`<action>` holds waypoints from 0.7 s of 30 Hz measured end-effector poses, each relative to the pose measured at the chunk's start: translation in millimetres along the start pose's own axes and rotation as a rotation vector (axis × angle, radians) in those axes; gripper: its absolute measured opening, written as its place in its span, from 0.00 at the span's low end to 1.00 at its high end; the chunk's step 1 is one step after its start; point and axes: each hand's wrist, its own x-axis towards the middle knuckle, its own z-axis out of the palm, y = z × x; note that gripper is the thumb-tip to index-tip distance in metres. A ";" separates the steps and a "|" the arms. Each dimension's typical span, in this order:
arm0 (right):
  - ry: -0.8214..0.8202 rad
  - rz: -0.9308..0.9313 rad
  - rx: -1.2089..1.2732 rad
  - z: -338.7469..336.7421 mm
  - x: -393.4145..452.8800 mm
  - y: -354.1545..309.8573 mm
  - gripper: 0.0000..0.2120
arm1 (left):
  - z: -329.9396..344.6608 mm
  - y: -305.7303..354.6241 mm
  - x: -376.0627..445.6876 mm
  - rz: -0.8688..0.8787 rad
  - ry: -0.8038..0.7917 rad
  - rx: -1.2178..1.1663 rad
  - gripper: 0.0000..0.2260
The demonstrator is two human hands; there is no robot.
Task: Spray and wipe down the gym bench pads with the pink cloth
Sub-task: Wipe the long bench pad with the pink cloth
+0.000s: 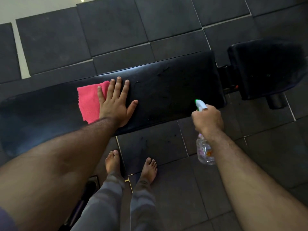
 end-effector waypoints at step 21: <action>-0.019 -0.003 0.067 -53.0 80.6 -96.5 0.25 | -1.4 -0.3 -1.5 0.005 0.020 -0.008 0.38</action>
